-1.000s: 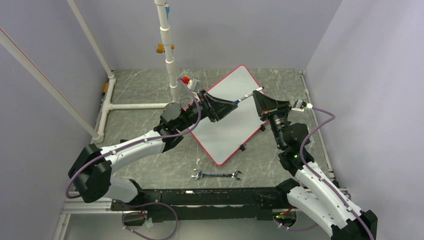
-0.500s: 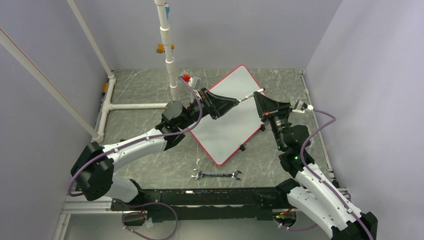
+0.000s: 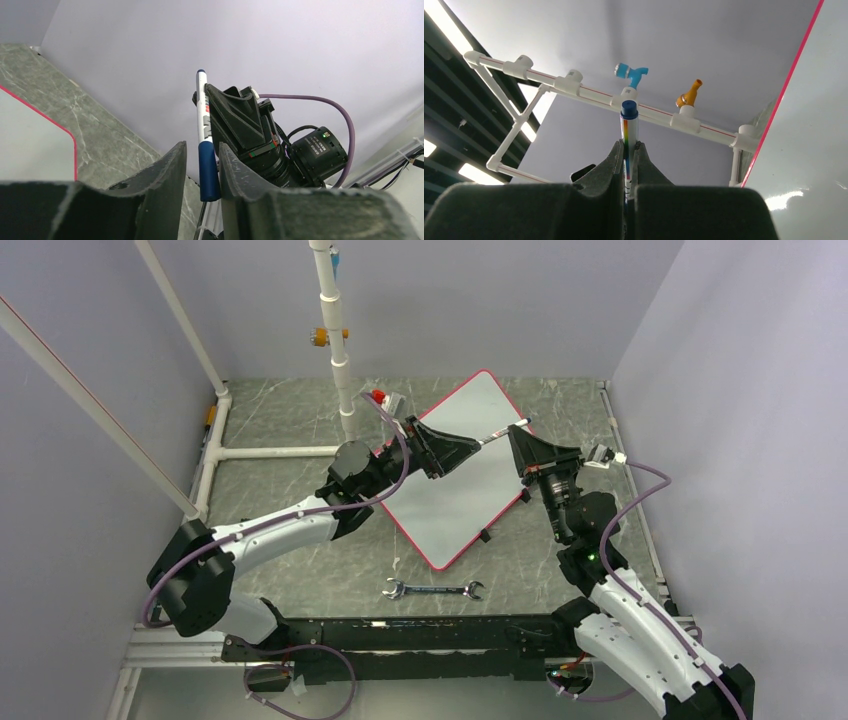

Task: Write a sentence on the whiteboard
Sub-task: Open the whiteboard marker at the center of the board.

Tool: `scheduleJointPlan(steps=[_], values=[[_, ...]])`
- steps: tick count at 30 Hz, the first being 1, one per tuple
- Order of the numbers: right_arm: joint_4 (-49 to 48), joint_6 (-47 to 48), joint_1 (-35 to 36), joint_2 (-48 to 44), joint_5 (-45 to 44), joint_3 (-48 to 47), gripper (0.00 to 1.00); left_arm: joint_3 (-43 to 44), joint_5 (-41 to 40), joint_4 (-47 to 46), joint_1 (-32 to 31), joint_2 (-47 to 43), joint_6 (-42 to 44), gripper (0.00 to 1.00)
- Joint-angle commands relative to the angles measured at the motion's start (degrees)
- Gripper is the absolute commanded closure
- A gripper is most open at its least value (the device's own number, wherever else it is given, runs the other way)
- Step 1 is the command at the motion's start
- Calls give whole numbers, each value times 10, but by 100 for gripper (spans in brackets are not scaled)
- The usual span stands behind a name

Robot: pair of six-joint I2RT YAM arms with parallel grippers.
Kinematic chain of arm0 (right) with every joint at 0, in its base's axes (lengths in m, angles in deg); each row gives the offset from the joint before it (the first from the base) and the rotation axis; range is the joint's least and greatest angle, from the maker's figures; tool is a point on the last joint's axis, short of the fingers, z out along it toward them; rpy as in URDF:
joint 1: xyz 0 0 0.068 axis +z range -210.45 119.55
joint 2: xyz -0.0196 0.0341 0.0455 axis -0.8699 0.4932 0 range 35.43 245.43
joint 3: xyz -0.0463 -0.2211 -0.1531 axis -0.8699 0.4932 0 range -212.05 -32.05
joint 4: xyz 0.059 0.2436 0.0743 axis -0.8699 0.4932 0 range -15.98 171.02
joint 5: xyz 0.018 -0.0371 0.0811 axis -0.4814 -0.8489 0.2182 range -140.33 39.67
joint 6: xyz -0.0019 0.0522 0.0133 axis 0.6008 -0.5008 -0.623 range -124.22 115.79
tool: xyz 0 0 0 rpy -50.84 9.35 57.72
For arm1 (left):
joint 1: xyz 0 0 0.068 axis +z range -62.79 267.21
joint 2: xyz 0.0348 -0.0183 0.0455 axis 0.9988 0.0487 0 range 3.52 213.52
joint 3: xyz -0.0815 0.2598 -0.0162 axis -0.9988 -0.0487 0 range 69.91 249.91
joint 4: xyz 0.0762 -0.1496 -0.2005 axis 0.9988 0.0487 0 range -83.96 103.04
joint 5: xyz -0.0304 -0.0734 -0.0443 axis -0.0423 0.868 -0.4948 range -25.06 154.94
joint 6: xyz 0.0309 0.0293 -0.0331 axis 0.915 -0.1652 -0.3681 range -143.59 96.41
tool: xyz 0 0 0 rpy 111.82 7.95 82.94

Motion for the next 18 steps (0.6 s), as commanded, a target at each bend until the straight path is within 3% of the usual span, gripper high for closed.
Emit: scheduleJointPlan(steps=[1, 5, 11, 12, 13, 14, 16, 17, 18], values=[[-34, -8, 2, 1, 3, -7, 100, 22, 11, -26, -3, -3, -5, 71], [-38, -15, 2, 2, 4, -1, 100, 22, 8, -19, -3, -6, -3, 100], [-19, 3, 2, 2, 45, -11, 100, 17, 4, 7, -3, -27, 17, 100], [2, 26, 1, 1, 61, -21, 96, 21, 7, 29, -1, -34, 27, 100], [16, 58, 1, -1, 79, -32, 89, 25, 12, 50, 0, -42, 39, 100], [33, 87, 1, -2, 95, -46, 76, 30, 20, 70, 3, -50, 47, 100], [65, 133, 1, -2, 121, -68, 40, 44, 46, 113, 13, -62, 64, 100], [75, 149, 2, -1, 135, -76, 28, 51, 59, 136, 21, -68, 69, 100], [87, 162, 1, -3, 143, -80, 23, 58, 74, 156, 29, -75, 73, 100]])
